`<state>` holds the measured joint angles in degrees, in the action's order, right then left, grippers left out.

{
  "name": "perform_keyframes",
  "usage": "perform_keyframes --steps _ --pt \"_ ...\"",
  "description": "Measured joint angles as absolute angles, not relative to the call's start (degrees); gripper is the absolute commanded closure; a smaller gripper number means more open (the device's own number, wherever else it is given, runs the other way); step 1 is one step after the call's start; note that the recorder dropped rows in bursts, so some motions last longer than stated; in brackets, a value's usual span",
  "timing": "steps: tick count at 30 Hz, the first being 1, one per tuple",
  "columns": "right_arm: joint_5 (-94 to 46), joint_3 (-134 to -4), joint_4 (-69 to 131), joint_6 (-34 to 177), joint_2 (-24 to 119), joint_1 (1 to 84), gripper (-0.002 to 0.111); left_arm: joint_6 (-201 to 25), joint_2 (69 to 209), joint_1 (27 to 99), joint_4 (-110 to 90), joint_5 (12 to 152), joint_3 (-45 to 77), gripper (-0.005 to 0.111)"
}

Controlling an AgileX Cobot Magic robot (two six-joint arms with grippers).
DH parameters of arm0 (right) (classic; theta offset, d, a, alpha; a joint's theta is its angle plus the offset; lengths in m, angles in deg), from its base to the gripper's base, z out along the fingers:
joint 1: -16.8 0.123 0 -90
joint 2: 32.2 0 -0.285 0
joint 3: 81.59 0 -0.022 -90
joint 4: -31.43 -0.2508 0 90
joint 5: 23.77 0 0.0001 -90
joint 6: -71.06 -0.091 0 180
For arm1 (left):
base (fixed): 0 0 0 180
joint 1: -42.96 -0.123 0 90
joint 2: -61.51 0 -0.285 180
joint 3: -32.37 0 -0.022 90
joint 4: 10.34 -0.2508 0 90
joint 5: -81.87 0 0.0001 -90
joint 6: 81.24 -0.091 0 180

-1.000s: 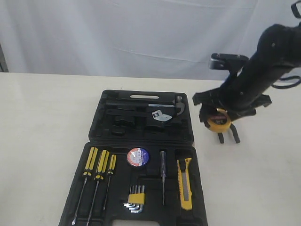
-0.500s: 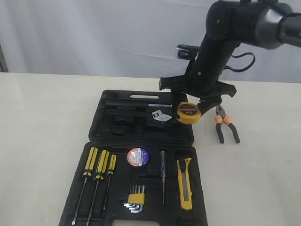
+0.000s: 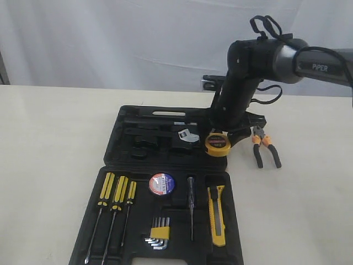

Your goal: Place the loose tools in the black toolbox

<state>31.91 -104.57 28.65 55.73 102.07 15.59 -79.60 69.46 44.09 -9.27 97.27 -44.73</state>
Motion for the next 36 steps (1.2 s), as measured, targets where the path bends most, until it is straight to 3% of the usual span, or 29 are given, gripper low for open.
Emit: perform_keyframes --steps 36 --pt "30.3 -107.9 34.1 47.5 107.3 19.4 0.108 -79.6 69.5 44.1 -9.3 97.3 -44.7 0.107"
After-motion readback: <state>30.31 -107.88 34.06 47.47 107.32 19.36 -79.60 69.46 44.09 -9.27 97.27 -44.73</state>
